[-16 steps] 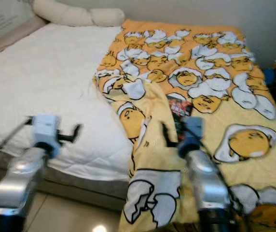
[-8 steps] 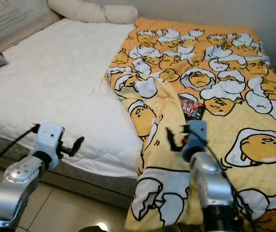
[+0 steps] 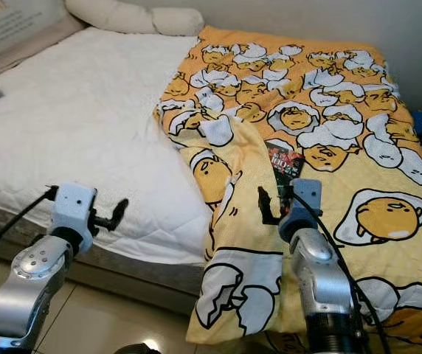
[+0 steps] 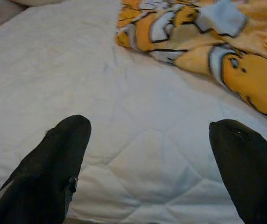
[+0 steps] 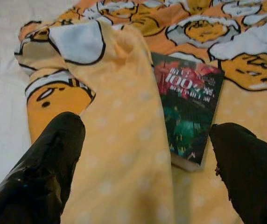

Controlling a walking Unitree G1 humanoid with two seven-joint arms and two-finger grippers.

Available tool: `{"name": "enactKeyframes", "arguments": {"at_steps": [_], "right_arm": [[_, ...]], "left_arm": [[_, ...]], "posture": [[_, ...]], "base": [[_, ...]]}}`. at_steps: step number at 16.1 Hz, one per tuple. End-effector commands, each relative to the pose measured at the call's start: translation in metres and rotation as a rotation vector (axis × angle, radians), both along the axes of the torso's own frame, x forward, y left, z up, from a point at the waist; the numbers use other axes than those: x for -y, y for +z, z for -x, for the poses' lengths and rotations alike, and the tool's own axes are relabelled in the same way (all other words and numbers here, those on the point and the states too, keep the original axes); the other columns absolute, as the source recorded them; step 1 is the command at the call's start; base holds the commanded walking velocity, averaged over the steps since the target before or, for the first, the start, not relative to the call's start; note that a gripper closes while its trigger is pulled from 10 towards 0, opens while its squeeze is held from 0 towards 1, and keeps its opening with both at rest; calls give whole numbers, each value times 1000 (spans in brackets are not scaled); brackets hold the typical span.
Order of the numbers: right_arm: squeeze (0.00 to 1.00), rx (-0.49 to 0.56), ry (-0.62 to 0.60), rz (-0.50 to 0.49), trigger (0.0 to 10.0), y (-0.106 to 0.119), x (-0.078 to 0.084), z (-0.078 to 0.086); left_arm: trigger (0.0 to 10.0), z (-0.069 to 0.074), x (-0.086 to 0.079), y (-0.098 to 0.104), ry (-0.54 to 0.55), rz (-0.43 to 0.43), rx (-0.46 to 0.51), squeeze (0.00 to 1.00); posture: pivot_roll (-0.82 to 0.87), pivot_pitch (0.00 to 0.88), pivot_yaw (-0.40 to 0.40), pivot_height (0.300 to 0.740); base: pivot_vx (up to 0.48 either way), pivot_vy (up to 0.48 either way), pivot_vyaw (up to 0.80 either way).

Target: Clean up the room

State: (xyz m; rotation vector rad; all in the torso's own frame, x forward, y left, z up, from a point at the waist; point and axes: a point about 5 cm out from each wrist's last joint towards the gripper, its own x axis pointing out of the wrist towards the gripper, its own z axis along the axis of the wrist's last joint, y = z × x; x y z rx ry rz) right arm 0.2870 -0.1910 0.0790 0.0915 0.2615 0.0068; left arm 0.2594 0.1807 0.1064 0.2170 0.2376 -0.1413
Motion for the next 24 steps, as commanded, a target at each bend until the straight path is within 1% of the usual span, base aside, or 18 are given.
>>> {"name": "enactKeyframes", "arguments": {"at_steps": [1, 2, 4, 5, 7, 9, 11, 13, 15, 17, 20, 24], "right_arm": [[0, 24, 0, 15, 10000, 3, -2, 0], [0, 17, 3, -3, 10000, 2, -5, -2], [0, 30, 15, 2, 10000, 6, -8, -7], [0, 40, 22, 13, 10000, 8, -8, -8], [0, 44, 45, -1, 10000, 10, -8, -9], [0, 19, 72, -8, 10000, 8, -8, -9], [0, 23, 73, -7, 10000, 9, -7, -11], [0, 40, 93, 7, 10000, 13, -7, -14], [0, 26, 108, 15, 10000, 12, -7, -15], [0, 15, 117, 16, 10000, 12, -6, -16], [0, 12, 133, -14, 10000, 13, -6, -19], [0, -18, 123, -5, 10000, 12, -2, -23]], "left_arm": [[10000, 2, -2, 3, 17, 33, 28, 671], [10000, 2, -1, 4, 15, 44, 33, 675], [10000, 1, -1, 5, 18, 48, 37, 678], [10000, 0, -1, 5, 19, 47, 40, 675], [10000, 0, -2, 4, 20, 48, 40, 678], [10000, 1, 0, 2, 18, 53, 33, 682], [10000, 2, 1, 1, 15, 54, 31, 686], [10000, 1, 1, 2, 8, 41, 34, 682], [10000, 1, 1, 2, 9, 27, 31, 675], [10000, 2, -1, 2, 10, 17, 33, 651], [10000, 2, -1, 2, 5, 1, 31, 651], [10000, 0, -1, 1, -2, -15, 21, 651]], "posture": [[-15, 0, 15, 740], [-14, 0, 16, 740], [-16, 0, 19, 740], [-16, 0, 18, 740], [-13, 0, 10, 740], [-17, 0, -1, 740], [-17, 0, -10, 740], [-14, 0, -14, 740], [-13, 0, -16, 740], [-13, 0, -18, 740], [-11, 0, -22, 740], [-9, 0, -25, 740]], "base": [[266, 0, 0], [341, 0, -406], [390, 0, -800], [412, 0, 0], [411, 0, 0], [409, 0, 0], [411, 0, -800], [409, 0, 0], [358, 0, 0], [0, 0, 0], [0, 0, 0], [0, 0, 0]]}}
